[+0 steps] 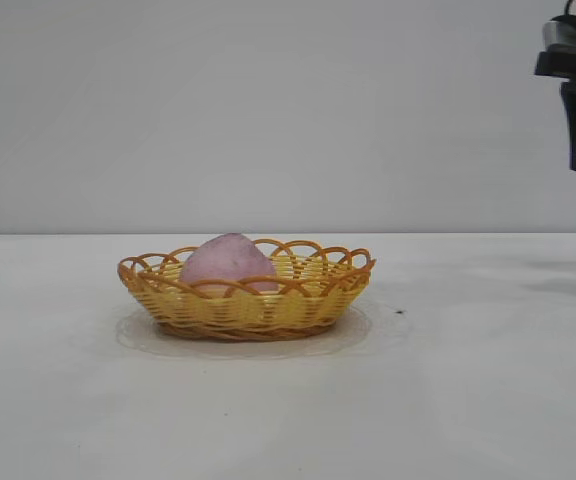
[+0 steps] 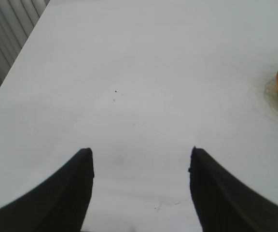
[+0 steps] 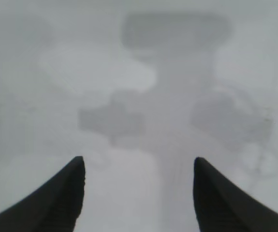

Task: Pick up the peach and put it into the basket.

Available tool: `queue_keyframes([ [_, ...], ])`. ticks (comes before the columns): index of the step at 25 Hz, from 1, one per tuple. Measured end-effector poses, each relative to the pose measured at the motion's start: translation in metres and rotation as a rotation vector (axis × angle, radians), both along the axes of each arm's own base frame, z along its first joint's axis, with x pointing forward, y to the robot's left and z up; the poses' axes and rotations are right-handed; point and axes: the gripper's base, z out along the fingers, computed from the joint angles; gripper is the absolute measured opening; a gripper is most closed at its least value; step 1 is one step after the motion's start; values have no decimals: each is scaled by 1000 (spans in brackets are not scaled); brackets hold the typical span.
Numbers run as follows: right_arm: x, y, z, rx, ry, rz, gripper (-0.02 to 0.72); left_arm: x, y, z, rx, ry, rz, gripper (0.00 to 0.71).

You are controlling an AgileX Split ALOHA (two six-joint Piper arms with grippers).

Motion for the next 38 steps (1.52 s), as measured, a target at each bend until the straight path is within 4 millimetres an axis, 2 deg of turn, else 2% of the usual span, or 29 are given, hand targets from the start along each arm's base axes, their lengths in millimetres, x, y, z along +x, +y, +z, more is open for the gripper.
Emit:
queue_keyframes([
  [2, -3, -3, 6, -9, 0, -1, 415, 0, 0, 0, 0, 0, 0, 430],
  [5, -12, -7, 26, -43, -28, 8, 415, 0, 0, 0, 0, 0, 0, 430],
  [8, -33, -8, 58, -67, -94, 12, 314, 0, 0, 0, 0, 0, 0, 430],
  [11, -67, -7, 96, -77, -178, 11, 314, 0, 0, 0, 0, 0, 0, 430],
  [12, -79, -7, 103, -78, -193, 10, 314, 0, 0, 0, 0, 0, 0, 430],
  [13, -94, -7, 111, -81, -216, 9, 272, 0, 0, 0, 0, 0, 0, 430],
  [16, -142, -6, 124, -95, -270, 8, 287, 0, 0, 0, 0, 0, 0, 430],
  [17, -160, -5, 126, -96, -286, 7, 236, 0, 0, 0, 0, 0, 0, 430],
  [18, -178, -5, 129, -97, -310, 6, 227, 0, 0, 0, 0, 0, 0, 430],
  [25, -297, 2, 111, -74, -450, -2, 232, 0, 0, 0, 0, 0, 0, 430],
  [28, -339, 6, 91, -43, -513, -4, 232, 0, 0, 0, 0, 0, 0, 430],
  [33, -384, 8, 59, -47, -595, 0, 232, 0, 0, 0, 0, 0, 0, 430],
  [36, -399, 6, 58, -82, -673, -10, 232, 0, 0, 0, 0, 0, 0, 430],
  [38, -401, 4, 56, -101, -686, -14, 232, 0, 0, 0, 0, 0, 0, 430],
])
